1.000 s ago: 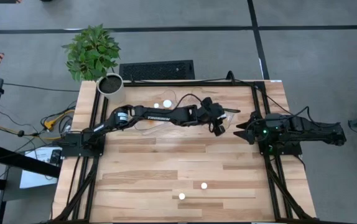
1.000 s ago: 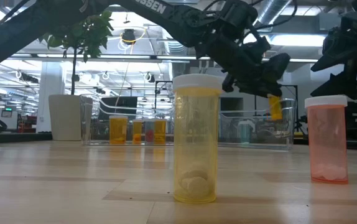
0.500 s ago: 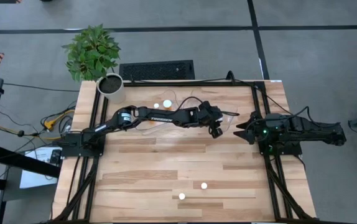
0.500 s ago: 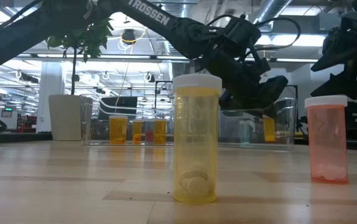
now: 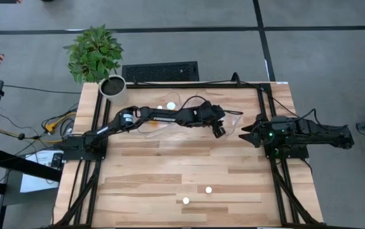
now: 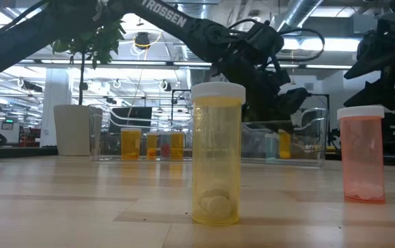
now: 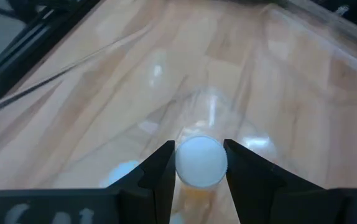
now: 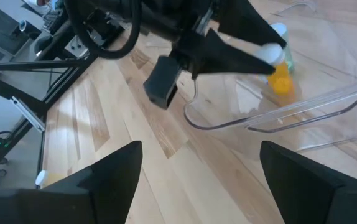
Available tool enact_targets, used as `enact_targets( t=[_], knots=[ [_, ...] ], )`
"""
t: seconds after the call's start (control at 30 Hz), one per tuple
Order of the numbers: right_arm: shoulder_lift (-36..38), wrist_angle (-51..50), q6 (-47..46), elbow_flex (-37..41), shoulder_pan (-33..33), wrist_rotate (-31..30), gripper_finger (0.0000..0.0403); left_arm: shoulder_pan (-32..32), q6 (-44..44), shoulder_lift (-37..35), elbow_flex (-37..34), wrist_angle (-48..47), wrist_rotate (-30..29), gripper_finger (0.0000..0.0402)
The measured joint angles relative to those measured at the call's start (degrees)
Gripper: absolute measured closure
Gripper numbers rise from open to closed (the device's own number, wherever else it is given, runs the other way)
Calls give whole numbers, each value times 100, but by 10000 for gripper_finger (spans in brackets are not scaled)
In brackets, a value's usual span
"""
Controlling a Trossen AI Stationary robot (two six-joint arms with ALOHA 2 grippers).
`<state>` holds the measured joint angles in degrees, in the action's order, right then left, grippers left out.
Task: Pick and place medicine bottles into bin by pill shape (circle, oval)
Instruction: Put the small orange tablet bottle into the right transparent bin
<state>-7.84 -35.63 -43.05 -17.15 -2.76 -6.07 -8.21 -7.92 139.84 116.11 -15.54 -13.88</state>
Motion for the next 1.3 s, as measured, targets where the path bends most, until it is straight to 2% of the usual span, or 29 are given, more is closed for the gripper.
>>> enact_targets(
  t=[0.27, 0.83, 1.3],
  knots=[
    [0, -1, 2, 0, -1, 0, 69, -122, 265, -42, 187, -662, 143, 286],
    [0, 0, 15, 0, 1, 0, 69, -78, 673, -44, 184, -748, 368, 286],
    [0, 1, 9, 0, -1, 0, 69, -78, 619, -44, 184, -760, 451, 258]
  ],
)
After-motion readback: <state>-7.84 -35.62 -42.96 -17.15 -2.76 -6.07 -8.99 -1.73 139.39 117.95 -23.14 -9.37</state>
